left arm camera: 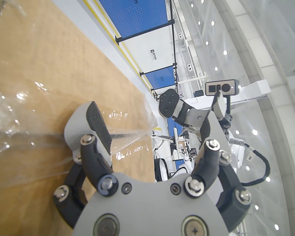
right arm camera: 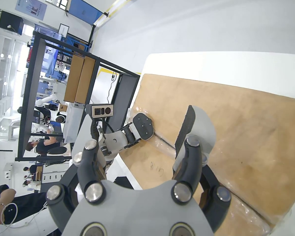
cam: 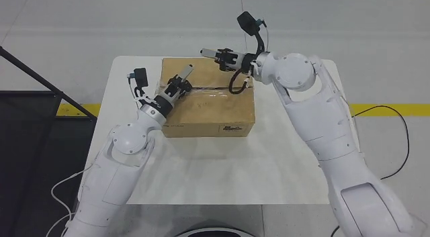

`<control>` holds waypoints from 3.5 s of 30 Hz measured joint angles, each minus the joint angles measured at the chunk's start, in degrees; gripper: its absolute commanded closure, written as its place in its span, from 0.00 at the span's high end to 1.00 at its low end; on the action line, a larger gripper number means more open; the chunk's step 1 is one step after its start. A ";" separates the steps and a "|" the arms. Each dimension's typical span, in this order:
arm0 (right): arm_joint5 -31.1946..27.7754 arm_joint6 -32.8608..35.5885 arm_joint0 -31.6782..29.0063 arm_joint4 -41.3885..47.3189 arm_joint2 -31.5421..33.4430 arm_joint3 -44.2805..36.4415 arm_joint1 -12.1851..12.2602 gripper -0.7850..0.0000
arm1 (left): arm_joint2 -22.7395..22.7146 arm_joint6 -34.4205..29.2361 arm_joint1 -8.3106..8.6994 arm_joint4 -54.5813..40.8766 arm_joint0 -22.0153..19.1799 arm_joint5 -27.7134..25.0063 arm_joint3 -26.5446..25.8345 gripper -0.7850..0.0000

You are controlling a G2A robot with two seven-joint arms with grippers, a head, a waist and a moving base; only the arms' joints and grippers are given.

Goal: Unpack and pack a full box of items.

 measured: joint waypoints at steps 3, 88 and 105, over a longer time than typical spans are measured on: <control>0.50 3.20 3.18 2.20 -1.61 5.39 -0.81 0.83 | -0.16 -0.03 -0.03 -0.12 0.01 -0.02 0.25 1.00; -7.03 20.51 -14.59 19.30 18.59 1.60 9.95 1.00 | 17.99 2.17 -5.25 4.41 -9.85 3.18 4.83 1.00; -18.34 16.06 -15.47 20.39 24.15 6.74 12.28 1.00 | 16.86 6.12 -5.97 8.00 -8.36 3.13 0.30 1.00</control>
